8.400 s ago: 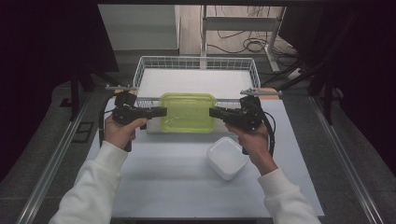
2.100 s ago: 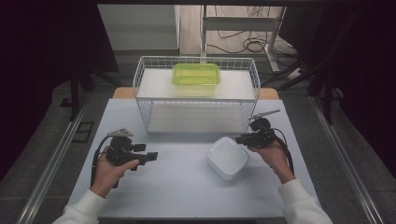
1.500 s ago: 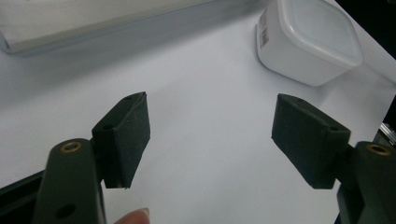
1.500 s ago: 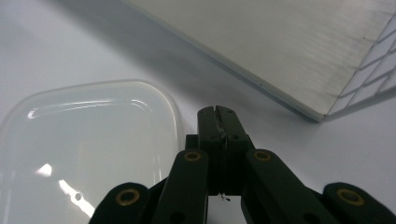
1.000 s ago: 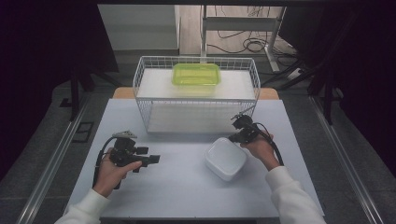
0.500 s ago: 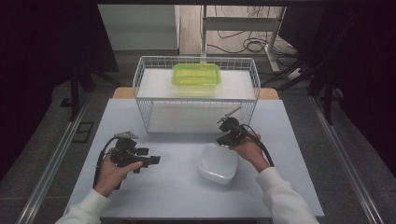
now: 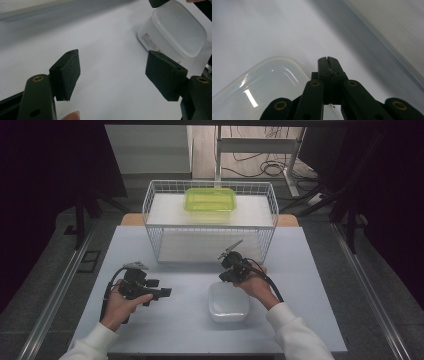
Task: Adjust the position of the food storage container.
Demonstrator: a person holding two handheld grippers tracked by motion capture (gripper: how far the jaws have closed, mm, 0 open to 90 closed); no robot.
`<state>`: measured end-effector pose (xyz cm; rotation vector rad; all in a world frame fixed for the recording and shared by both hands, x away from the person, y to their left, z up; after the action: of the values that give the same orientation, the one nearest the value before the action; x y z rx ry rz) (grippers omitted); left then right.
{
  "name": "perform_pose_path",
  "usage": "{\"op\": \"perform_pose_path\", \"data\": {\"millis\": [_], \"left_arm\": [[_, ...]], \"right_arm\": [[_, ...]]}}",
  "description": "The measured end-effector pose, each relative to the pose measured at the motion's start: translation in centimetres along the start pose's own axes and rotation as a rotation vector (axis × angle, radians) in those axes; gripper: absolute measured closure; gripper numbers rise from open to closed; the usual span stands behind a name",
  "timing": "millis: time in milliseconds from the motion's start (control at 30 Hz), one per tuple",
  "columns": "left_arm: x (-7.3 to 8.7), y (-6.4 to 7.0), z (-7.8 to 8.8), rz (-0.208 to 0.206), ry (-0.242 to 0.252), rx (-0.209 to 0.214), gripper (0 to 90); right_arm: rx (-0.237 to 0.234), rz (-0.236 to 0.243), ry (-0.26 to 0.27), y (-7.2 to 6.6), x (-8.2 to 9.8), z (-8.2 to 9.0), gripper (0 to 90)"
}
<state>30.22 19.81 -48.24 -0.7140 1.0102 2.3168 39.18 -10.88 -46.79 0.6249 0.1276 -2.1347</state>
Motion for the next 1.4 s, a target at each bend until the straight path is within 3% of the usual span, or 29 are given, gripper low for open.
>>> {"op": "perform_pose_path", "data": {"millis": [267,433,667,867,967,1000,1033,1167,1400], "left_arm": [[0.1,-0.1,0.0,-0.001,-0.004,-0.003,27.0],[0.1,-0.2,0.0,0.003,-0.001,-0.006,27.1],[0.1,0.2,0.0,0.004,0.015,-0.008,27.2],[-0.1,0.5,0.7,0.012,0.083,-0.017,28.3],[-0.1,0.7,0.7,0.019,0.103,-0.016,28.5],[-0.1,0.8,0.7,0.017,0.105,-0.015,28.5],[-0.1,1.0,0.7,0.015,0.108,-0.015,29.0],[-0.2,2.1,1.2,-0.005,0.137,-0.002,29.4],[-0.1,2.7,0.9,-0.006,0.126,0.005,29.1]], "right_arm": [[-0.007,-0.022,0.038,0.5,0.4,0.8,88.9],[-0.005,-0.06,0.086,1.3,1.2,2.7,88.9],[-0.01,-0.147,0.151,1.9,3.4,5.7,88.5],[0.044,-0.265,0.195,2.1,5.8,6.8,54.9],[0.035,-0.343,0.223,2.3,7.3,7.3,40.1],[0.035,-0.343,0.223,2.3,7.3,7.3,40.1],[0.019,-0.379,0.235,2.4,8.0,7.7,35.7],[-0.014,-0.438,0.262,2.8,9.5,8.5,31.7],[-0.047,-0.48,0.258,2.8,11.6,8.6,30.0]]}}
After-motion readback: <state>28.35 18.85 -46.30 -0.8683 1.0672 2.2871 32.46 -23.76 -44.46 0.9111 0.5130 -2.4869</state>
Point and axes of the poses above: each handheld gripper's, and its own axes: z roughly backward along the jaws, x roughly out of its underside, y roughly to its right, the point moved 1 cm from there along -z, roughly forward along the jaws, and after that the axes turned 11 degrees about x, right-handed, at the moved point
